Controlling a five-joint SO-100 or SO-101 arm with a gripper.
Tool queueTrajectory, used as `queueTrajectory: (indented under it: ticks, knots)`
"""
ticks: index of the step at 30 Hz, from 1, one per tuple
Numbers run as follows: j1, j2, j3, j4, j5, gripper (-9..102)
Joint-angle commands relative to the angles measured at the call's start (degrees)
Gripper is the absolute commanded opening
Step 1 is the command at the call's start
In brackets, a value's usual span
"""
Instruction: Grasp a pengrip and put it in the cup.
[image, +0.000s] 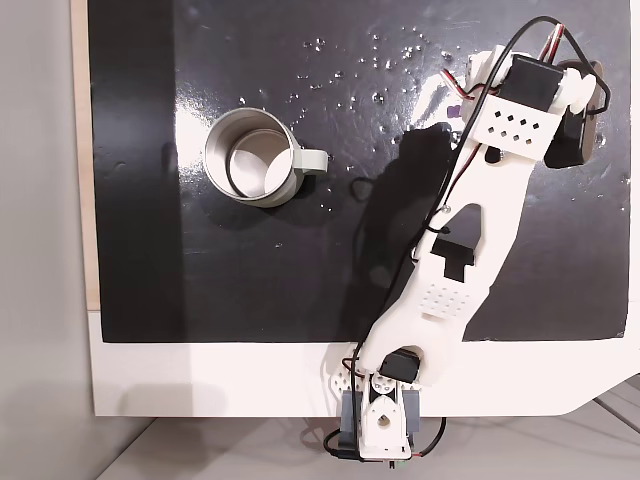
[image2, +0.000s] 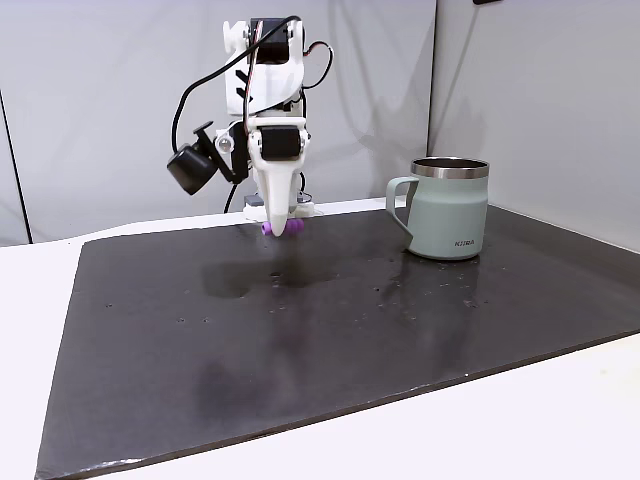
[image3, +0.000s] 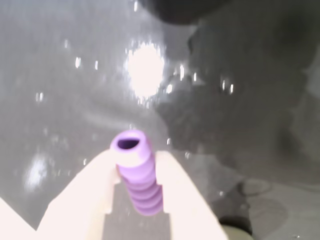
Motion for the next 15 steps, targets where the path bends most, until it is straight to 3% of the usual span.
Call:
queueTrajectory:
  ticks: [1,15]
  knots:
    - [-1.6,11.5,2.3,0.8,0.5,0]
    - [-21.9,41.8,18.2,0.8,9.9,0]
